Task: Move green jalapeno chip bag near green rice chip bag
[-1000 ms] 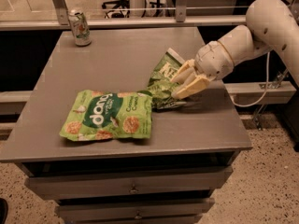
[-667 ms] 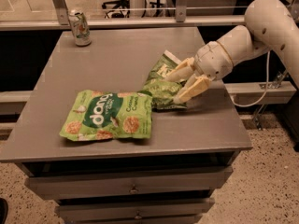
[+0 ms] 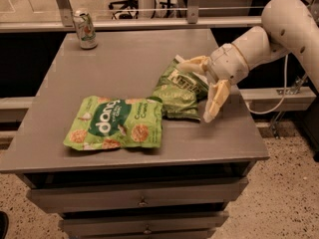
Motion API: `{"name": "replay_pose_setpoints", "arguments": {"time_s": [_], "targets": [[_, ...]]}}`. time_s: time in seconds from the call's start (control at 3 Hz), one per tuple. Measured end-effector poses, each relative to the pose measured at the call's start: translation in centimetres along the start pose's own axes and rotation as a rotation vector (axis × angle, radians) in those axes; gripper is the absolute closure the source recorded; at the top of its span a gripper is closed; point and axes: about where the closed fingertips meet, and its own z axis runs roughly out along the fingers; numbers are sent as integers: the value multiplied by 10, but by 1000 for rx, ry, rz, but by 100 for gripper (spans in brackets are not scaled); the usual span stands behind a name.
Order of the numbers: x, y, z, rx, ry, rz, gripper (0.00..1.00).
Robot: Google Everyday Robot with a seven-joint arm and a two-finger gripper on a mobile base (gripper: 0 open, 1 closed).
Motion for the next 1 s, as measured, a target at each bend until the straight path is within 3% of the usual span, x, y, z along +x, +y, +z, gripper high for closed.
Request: {"name": "replay_pose_setpoints", "arguments": {"time_s": [0.33, 0.67, 1.0], "targets": [[2, -2, -8, 54, 4, 14, 0], [18, 3, -80, 375, 49, 88, 0], [18, -8, -73, 374, 39, 81, 0]]}}
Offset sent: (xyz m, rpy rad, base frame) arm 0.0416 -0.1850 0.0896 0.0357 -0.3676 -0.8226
